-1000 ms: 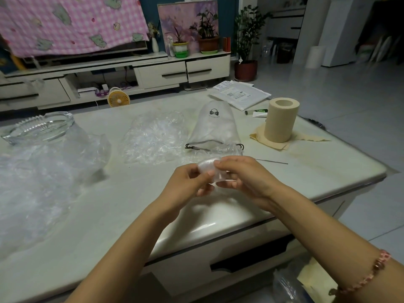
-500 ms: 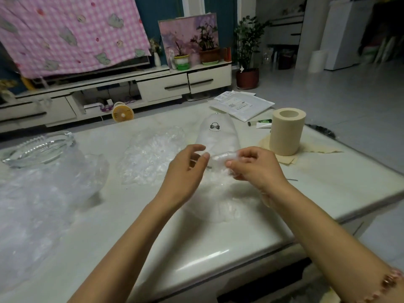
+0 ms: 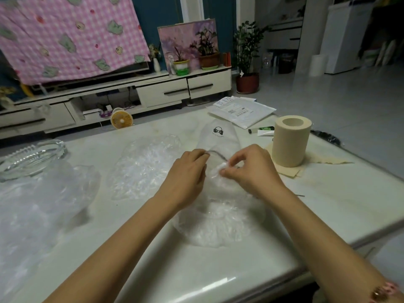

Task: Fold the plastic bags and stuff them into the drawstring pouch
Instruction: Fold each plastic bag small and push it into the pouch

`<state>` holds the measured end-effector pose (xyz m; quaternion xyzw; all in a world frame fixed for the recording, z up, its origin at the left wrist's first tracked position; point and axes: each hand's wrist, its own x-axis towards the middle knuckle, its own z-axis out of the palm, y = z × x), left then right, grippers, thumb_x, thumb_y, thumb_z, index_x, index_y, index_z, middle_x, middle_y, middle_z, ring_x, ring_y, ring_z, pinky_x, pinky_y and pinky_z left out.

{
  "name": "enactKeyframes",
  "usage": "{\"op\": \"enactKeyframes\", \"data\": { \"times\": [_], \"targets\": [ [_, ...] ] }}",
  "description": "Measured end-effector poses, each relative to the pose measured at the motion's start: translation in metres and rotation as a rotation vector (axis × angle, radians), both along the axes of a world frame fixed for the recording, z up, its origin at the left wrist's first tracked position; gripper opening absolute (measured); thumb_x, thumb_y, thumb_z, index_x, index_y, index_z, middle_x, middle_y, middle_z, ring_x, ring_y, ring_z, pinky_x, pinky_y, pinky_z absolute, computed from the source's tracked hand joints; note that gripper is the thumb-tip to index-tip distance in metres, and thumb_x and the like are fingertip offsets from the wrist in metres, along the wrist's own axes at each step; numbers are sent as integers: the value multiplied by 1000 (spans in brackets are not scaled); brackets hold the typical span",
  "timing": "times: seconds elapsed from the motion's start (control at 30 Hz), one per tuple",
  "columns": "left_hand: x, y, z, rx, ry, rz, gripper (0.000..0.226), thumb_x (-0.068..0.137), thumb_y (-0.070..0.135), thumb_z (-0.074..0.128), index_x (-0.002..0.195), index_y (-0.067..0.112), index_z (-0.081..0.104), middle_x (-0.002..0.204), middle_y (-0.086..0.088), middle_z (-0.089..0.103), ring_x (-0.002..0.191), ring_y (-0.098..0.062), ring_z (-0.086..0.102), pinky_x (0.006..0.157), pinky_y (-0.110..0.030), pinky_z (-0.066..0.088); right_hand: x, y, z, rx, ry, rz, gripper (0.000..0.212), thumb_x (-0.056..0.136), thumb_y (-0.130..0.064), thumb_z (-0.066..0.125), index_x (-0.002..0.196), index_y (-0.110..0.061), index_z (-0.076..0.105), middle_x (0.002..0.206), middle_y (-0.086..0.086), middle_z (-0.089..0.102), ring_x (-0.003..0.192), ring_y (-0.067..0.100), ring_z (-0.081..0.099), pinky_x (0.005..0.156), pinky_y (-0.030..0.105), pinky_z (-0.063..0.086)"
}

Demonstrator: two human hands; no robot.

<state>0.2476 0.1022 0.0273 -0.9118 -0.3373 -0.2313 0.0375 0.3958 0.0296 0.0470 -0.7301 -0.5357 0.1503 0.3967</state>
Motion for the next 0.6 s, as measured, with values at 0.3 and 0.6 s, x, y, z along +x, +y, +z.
{"op": "enactKeyframes", "data": {
  "times": [0.3,0.6],
  "targets": [
    [6,-19,-13,-55,-117,-131,44,90,18,32,124,3,56,126,-10,57,102,-19,54,73,-27,53,4,35,-27,186,-218,-94,17,86,-11,63,86,-15,46,101,7,65,94,30,60,73,33,38],
    [7,-29,-20,-147,-43,-174,43,86,17,36,116,5,64,118,-9,65,102,-18,54,85,-21,39,6,50,-26,109,-665,83,39,74,5,57,111,-8,51,108,12,43,82,31,48,60,30,29]
  ]
}}
